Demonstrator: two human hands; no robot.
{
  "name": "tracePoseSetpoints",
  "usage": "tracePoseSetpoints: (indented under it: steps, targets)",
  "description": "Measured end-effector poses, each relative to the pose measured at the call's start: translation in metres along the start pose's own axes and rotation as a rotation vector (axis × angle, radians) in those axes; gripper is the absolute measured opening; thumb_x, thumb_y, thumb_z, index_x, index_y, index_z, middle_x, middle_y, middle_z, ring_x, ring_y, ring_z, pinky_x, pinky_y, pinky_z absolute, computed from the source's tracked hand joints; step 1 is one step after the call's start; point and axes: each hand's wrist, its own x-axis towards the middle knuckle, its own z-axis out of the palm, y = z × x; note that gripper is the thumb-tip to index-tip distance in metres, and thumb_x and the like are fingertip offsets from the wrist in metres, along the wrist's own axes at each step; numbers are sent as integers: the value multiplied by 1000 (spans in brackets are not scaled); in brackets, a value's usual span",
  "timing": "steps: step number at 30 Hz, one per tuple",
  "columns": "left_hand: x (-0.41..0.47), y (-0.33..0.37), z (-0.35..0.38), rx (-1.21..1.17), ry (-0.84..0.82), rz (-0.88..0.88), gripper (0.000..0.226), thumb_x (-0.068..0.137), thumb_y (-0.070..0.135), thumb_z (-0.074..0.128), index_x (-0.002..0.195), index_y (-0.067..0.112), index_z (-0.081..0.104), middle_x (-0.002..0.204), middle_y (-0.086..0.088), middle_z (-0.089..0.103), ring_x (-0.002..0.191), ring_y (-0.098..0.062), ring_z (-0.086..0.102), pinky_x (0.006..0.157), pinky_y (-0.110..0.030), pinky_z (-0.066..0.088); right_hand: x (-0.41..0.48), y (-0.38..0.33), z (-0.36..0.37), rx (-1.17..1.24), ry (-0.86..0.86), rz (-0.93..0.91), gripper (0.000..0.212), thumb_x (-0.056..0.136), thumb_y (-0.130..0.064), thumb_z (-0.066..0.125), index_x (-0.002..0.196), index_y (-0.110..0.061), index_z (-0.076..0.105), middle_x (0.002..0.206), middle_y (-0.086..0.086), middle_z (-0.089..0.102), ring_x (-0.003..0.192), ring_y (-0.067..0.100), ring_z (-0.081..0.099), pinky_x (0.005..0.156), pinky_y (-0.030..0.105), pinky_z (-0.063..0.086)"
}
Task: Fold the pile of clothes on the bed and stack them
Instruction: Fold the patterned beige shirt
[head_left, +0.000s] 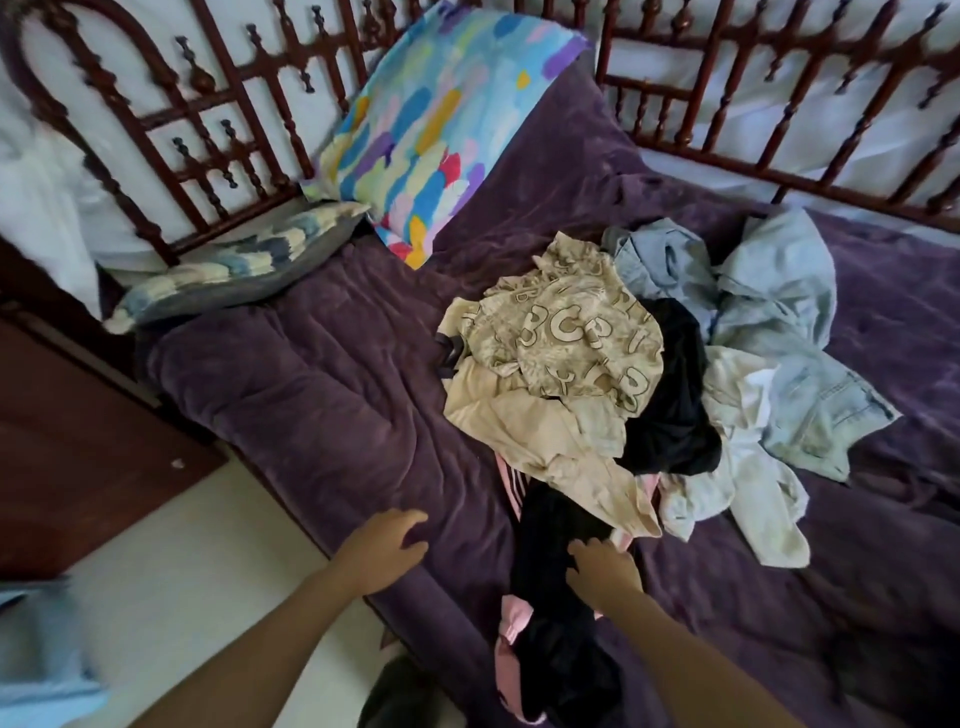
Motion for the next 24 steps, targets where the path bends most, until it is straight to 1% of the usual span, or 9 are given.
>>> tracePoseSetpoints:
  steps: [2,5,8,10,12,15,17,20,24]
  targets:
    - [11,-2,-3,-2,-8,8,46,94,30,50,138,17,42,139,-1,47,128,-16,43,105,-28,34,4,-4,-2,40,8,23,39,95,-29,38,131,-16,42,130,8,48,123,27,43,100,36,36]
    - [32,-1,-9,-3,-16,34,45,95,30,49,138,18,43,138,0,47,128,-15,43,104,-26,34,9,-12,-8,143,42,71,39,96,-30,38,133,-17,42,129,7,48,122,25,43,99,35,37]
    - [60,-1,-14,9,-78,79,43,95,29,48,137,18,43,136,1,48,126,-13,44,102,-23,33,10,-16,-16,280,97,152,39,95,-30,40,132,-18,42,129,5,48,121,23,44,95,31,39]
    - [83,-2,-19,27,-134,126,42,94,29,49,134,17,46,133,0,52,121,-13,48,98,-21,35,9,-16,-21,354,135,240,37,95,-31,41,130,-19,44,128,5,48,121,23,44,93,30,40]
    - [107,-1,-27,34,-189,169,40,94,28,50,132,16,48,128,-2,54,116,-15,51,96,-23,38,7,-16,-25,422,167,351,38,93,-31,42,129,-20,45,128,4,50,121,24,44,93,30,41]
    - [139,-4,-40,40,-230,259,42,94,27,51,133,15,47,132,-3,52,120,-16,50,100,-25,37,6,-26,-32,505,197,500,38,92,-30,44,129,-19,47,131,4,49,122,23,43,93,31,42]
    - [156,-10,-49,62,-251,317,42,94,28,51,134,16,46,134,-1,50,122,-15,48,100,-23,35,9,-41,-36,562,196,585,37,92,-29,45,128,-17,48,131,6,47,121,24,44,91,32,44]
    - [182,-27,-61,97,-276,347,41,94,29,50,133,17,46,133,-2,51,121,-15,49,97,-24,36,15,-71,-34,630,150,663,39,92,-29,46,130,-19,46,131,6,48,119,24,48,89,31,45]
    - [207,-37,-71,127,-285,353,43,95,31,49,135,17,45,136,-2,50,123,-15,48,97,-24,36,20,-99,-28,625,52,714,45,93,-31,45,136,-23,40,134,3,45,127,22,40,93,27,39]
